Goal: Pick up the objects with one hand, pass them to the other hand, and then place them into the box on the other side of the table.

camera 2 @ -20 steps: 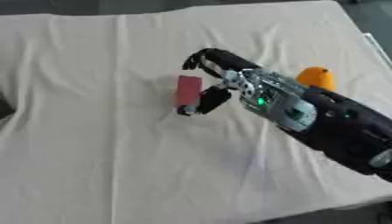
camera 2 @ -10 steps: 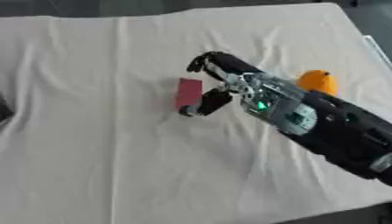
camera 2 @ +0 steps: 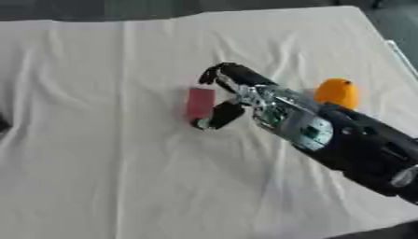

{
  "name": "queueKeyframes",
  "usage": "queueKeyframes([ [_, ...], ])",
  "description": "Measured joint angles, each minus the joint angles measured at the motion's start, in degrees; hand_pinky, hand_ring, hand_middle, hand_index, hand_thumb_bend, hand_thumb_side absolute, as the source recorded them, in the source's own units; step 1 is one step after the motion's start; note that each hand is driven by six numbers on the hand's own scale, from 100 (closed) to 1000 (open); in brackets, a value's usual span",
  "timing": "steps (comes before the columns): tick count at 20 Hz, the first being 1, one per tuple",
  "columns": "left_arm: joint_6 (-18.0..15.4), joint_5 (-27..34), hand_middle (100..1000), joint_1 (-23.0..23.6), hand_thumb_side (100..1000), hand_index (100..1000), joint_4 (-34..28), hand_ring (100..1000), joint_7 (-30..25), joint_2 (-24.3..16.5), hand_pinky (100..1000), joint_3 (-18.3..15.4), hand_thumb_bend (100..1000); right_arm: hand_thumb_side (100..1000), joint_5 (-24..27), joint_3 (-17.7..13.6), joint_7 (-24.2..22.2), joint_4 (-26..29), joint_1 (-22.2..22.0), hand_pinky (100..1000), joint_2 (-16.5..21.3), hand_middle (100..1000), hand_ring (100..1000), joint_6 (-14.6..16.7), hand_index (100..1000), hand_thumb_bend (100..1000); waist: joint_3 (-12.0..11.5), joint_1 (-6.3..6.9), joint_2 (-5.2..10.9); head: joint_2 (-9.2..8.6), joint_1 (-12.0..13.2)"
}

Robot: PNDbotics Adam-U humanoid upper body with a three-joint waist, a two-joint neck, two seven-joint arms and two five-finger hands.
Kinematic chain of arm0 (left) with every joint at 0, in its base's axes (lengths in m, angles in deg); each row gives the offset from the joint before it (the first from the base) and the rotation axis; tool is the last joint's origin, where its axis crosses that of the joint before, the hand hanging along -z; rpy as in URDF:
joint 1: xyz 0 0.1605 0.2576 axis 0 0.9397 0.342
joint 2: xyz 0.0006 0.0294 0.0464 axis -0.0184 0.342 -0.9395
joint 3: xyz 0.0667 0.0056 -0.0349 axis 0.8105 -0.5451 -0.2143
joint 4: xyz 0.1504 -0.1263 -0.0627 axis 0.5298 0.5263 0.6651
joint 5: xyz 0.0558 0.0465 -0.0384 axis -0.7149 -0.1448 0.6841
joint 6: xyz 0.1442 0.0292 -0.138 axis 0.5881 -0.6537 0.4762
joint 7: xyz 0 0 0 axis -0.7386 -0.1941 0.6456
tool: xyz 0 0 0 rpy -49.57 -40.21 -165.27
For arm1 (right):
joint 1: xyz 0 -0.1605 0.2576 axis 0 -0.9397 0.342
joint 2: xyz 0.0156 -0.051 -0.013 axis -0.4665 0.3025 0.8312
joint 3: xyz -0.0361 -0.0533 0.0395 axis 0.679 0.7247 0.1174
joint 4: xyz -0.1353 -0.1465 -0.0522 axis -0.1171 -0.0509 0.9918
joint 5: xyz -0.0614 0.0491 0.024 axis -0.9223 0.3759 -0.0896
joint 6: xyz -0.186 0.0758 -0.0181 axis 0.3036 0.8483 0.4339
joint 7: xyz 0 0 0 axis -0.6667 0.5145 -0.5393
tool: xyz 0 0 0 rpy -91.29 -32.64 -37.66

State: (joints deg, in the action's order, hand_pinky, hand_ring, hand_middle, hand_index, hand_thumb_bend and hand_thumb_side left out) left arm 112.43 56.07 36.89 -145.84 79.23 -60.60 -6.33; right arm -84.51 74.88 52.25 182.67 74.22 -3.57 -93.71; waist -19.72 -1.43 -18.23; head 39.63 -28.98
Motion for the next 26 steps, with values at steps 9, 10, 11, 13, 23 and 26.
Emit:
queueKeyframes([
  [9,-0.1,-0.4,679,0.1,694,732,0.2,758,-0.1,0.0,991,0.3,107,164,-0.7,-0.3,-0.1,0.0,-0.5,856,0.1,745,836,-1.6,790,420,-0.1,0.0,-0.24,-0.06,-0.4],
  [10,-0.1,-0.5,678,0.1,694,731,0.3,758,-0.1,0.0,991,0.3,105,156,-0.7,-0.3,0.0,0.0,-0.5,849,0.1,741,835,-1.6,786,417,-0.1,0.0,-0.3,-0.09,-0.5],
  [11,-0.1,-0.5,678,0.2,695,731,0.4,758,-0.1,0.0,992,0.3,102,153,-0.7,-0.3,0.1,0.0,-0.5,845,0.1,739,834,-1.6,783,416,-0.1,0.0,-0.31,-0.2,-0.5],
  [13,-0.1,-0.6,678,0.2,699,731,0.4,758,-0.1,0.0,993,0.3,100,136,-0.2,-0.2,0.5,0.0,-0.5,832,0.1,719,832,-1.5,758,413,-0.1,0.0,-0.31,-0.28,-0.5],
  [23,-0.2,-0.8,677,0.4,695,730,1.0,757,0.0,0.5,992,0.3,100,135,3.9,0.1,4.2,0.0,-0.5,792,0.1,568,793,0.4,528,436,0.1,0.0,-0.31,-0.44,-0.5],
  [26,-0.2,-0.8,677,0.4,685,729,1.1,756,0.1,0.5,991,0.3,100,118,4.3,0.1,5.5,0.0,-0.5,734,0.1,528,768,0.5,477,432,0.3,0.0,-0.31,-0.4,-0.5],
])
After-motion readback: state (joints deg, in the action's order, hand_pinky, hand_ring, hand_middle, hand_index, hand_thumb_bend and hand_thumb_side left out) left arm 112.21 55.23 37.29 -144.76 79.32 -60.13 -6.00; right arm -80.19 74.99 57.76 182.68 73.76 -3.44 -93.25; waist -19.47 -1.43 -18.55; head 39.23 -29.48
